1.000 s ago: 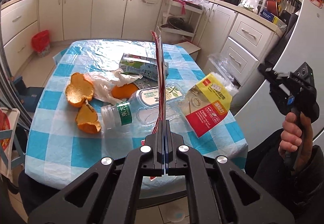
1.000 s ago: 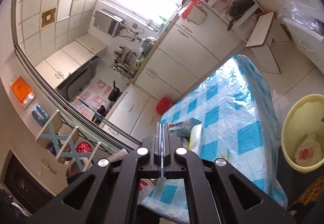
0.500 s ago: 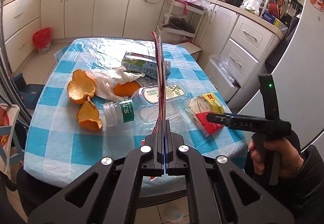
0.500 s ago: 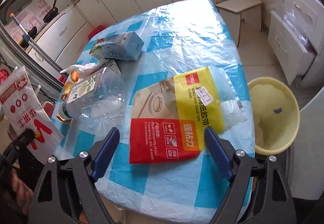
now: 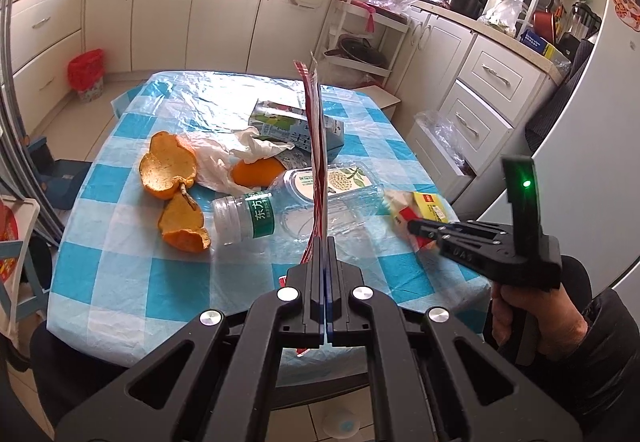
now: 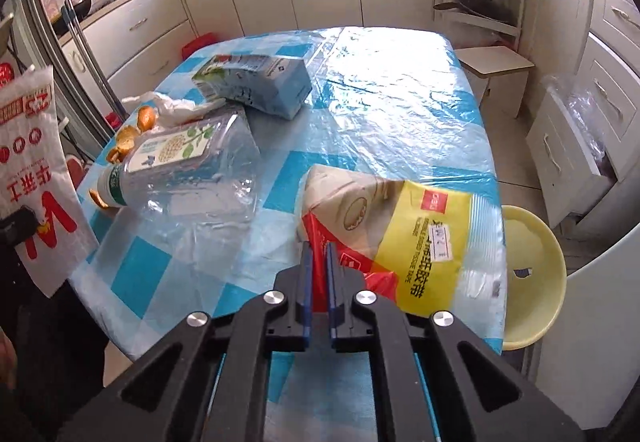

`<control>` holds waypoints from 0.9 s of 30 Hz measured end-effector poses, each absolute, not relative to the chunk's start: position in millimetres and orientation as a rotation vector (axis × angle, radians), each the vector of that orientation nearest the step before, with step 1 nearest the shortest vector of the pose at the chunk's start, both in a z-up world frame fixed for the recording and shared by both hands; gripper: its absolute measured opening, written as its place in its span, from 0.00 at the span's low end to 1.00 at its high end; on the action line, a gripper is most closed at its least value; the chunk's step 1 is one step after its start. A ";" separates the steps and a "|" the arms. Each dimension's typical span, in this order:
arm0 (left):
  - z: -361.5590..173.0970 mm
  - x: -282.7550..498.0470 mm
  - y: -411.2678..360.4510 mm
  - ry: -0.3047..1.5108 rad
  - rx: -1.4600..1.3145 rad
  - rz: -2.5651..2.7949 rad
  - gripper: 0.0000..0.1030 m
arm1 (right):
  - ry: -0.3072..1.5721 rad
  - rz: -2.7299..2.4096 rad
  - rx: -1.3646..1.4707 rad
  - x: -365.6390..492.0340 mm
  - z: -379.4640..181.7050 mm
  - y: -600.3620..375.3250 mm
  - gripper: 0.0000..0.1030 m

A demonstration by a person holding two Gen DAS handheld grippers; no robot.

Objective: Collect trash
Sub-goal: 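Drop the yellow-red package into the yellow bin with the right tool while the left tool carries the red wrapper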

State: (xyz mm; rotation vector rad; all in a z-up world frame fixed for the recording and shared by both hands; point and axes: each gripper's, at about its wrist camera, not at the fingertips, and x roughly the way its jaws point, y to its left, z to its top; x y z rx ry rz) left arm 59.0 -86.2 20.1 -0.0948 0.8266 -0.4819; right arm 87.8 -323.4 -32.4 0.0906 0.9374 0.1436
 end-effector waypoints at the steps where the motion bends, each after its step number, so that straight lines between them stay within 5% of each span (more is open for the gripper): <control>1: 20.3 59.0 -85.2 0.826 -0.098 -0.481 0.01 | 0.917 0.147 0.113 87.1 -25.5 -326.1 0.04; 13: 27.1 67.1 -110.9 0.828 -0.079 -0.542 0.01 | 0.748 -0.041 0.436 81.9 29.3 -442.4 0.04; 23: 23.9 78.8 -181.8 0.849 -0.039 -0.666 0.01 | 0.989 -0.245 0.694 118.8 -51.9 -534.0 0.04; 26: 28.2 80.6 -205.5 0.839 -0.021 -0.701 0.01 | 1.081 -0.280 0.656 138.8 -69.5 -539.7 0.17; 27: 29.7 81.2 -212.1 0.835 -0.017 -0.709 0.01 | 1.116 -0.301 0.652 143.5 -77.0 -544.2 0.36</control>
